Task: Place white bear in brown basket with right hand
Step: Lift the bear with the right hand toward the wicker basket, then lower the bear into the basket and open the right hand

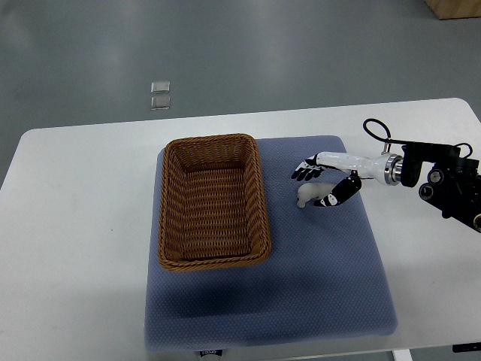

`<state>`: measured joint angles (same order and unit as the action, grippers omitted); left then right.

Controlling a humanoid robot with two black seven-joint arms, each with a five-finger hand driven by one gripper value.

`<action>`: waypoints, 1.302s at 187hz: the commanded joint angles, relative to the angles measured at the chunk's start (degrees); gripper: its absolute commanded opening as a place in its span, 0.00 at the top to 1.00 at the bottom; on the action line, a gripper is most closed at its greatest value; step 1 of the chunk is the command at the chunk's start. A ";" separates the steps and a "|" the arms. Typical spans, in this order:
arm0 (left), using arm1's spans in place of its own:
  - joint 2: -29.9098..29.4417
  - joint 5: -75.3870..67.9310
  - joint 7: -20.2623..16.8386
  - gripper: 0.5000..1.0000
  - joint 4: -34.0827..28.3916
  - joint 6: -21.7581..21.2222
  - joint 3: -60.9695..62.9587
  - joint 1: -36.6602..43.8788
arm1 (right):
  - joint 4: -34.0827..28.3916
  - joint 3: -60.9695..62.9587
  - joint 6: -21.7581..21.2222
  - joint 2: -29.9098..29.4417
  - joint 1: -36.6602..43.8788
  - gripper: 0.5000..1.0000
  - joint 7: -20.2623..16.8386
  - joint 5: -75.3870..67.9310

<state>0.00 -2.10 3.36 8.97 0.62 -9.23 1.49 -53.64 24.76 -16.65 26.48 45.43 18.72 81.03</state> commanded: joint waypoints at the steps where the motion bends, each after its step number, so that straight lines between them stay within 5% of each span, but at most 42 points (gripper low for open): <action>1: 0.00 -0.01 -0.02 0.00 0.08 0.00 0.00 0.00 | 0.03 -0.06 -0.05 -0.03 0.10 0.64 0.00 0.00; 91: 0.00 -0.01 -0.02 0.00 0.35 0.00 0.00 0.00 | -0.06 -0.77 -0.05 0.06 0.19 1.00 0.09 0.09; 170: 0.00 0.08 -0.02 0.00 0.17 0.00 -0.17 0.00 | -0.59 0.38 -1.10 1.03 4.85 1.00 0.97 -1.40; 243: 0.00 0.08 -0.46 0.00 0.00 0.00 -0.61 0.00 | -4.81 0.55 -8.31 -0.03 11.79 1.00 4.92 -11.25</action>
<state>0.00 -2.02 2.99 9.15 0.62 -9.81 1.50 -57.82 25.31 -24.36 27.73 55.84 23.44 71.51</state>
